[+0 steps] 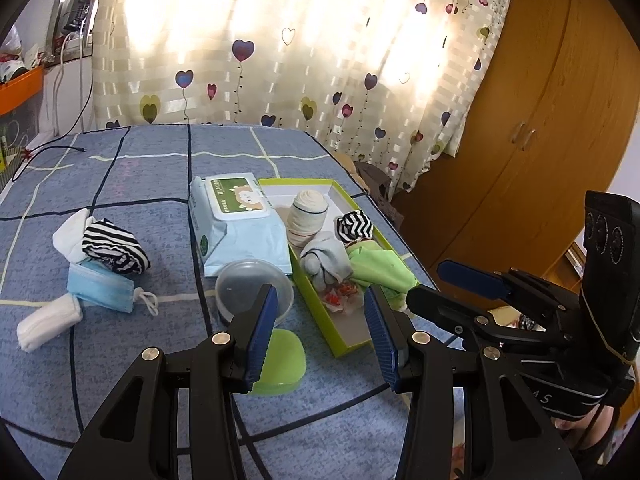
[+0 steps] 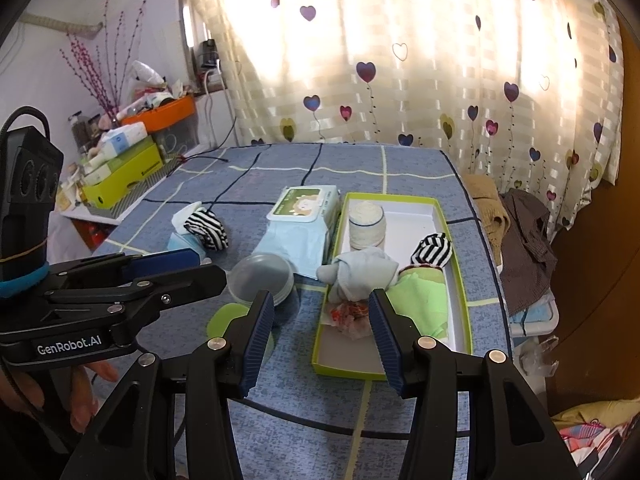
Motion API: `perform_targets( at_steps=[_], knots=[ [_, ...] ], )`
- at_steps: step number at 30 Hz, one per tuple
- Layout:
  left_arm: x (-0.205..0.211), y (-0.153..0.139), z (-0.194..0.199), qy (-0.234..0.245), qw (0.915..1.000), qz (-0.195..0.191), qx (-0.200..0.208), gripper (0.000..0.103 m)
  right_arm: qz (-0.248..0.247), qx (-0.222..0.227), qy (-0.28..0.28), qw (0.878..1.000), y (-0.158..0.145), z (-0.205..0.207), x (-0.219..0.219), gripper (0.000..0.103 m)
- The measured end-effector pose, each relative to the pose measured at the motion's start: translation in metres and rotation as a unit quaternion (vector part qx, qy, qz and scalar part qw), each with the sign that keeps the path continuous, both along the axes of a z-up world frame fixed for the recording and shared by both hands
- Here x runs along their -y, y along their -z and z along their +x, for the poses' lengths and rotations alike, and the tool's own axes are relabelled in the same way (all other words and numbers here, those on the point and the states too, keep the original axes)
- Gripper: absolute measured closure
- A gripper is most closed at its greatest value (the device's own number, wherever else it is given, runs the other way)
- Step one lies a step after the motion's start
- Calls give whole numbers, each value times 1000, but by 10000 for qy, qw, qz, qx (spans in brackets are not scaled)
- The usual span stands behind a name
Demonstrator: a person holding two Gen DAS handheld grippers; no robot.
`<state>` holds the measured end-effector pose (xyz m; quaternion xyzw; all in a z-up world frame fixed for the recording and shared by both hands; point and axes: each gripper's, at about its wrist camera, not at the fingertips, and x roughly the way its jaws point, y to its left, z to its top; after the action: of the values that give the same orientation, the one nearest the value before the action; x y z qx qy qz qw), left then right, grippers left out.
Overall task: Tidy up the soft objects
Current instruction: 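Move both grippers back toward the remaining soft items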
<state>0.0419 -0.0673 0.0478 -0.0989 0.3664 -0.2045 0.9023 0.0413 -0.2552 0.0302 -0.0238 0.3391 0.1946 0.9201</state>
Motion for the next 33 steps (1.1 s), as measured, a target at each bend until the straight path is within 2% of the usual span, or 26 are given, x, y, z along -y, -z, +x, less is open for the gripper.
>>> perform_targets(
  at_steps=[6, 18, 33],
  knots=[
    [-14, -2, -7, -109, 9999, -52, 37, 56, -8, 21, -107, 9999, -2, -3, -12, 54],
    [-40, 4, -12, -439, 9990, 96, -17, 56, 36, -54, -310, 9995, -1, 0, -35, 53],
    [-112, 26, -7, -1208, 9924, 76, -201, 56, -85, -74, -804, 9967, -1, 16, -86, 53]
  ],
)
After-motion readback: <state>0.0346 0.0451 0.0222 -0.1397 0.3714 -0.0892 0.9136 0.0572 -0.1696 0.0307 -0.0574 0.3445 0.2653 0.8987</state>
